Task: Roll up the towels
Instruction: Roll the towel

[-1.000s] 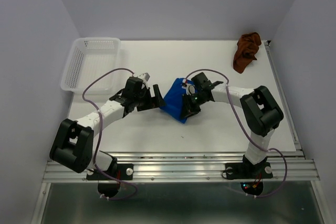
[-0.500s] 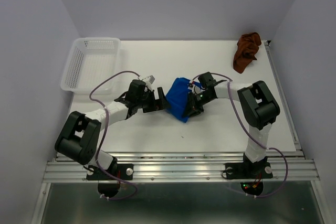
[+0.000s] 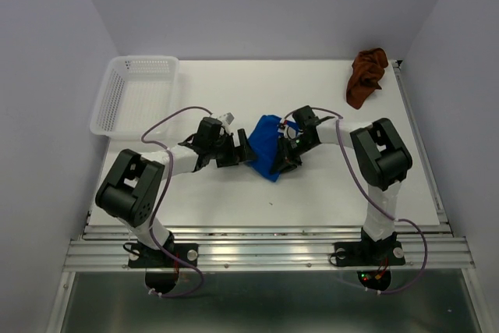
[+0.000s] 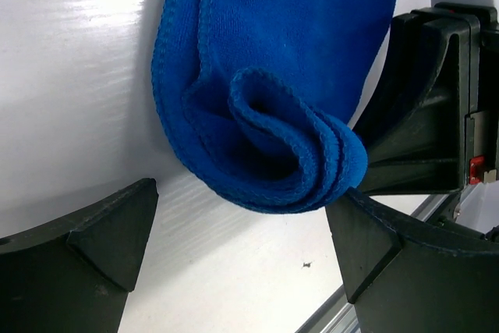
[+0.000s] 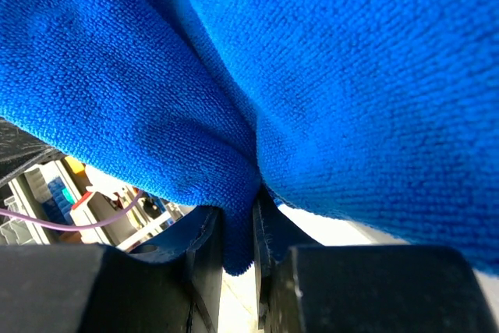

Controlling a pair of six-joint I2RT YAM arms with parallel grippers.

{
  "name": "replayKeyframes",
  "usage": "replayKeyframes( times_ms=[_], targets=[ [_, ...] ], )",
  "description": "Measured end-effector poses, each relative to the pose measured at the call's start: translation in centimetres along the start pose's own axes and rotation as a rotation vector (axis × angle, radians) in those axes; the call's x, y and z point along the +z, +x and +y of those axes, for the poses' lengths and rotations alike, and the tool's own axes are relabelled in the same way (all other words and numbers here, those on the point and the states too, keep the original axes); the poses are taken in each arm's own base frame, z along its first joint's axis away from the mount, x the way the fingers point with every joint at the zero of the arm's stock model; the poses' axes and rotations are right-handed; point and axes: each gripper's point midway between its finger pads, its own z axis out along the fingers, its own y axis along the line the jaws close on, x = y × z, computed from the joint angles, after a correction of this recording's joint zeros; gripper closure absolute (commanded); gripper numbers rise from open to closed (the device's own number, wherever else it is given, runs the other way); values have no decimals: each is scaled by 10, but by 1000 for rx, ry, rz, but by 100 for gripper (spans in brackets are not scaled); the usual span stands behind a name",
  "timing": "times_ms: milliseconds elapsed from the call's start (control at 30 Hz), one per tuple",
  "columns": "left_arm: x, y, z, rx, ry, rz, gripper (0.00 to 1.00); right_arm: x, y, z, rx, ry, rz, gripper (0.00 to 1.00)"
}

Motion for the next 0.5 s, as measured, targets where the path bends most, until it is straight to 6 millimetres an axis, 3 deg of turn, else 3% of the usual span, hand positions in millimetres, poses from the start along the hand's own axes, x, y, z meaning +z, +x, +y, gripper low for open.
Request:
replayKeyframes(
  times_ms=[200, 233, 300, 500],
  targets=[
    [13, -11, -4, -17, 6, 0, 4, -2, -4, -2, -16, 31, -5, 71],
    [16, -13, -4, -19, 1, -3, 5, -2, -4, -3, -19, 38, -8, 63],
    [19, -17, -4, -32, -10, -6, 8, -4, -7, -6, -34, 66, -19, 57],
    [28, -28, 3, -95, -84, -22, 19, -29, -18, -2, -167, 181, -119, 38]
  ],
)
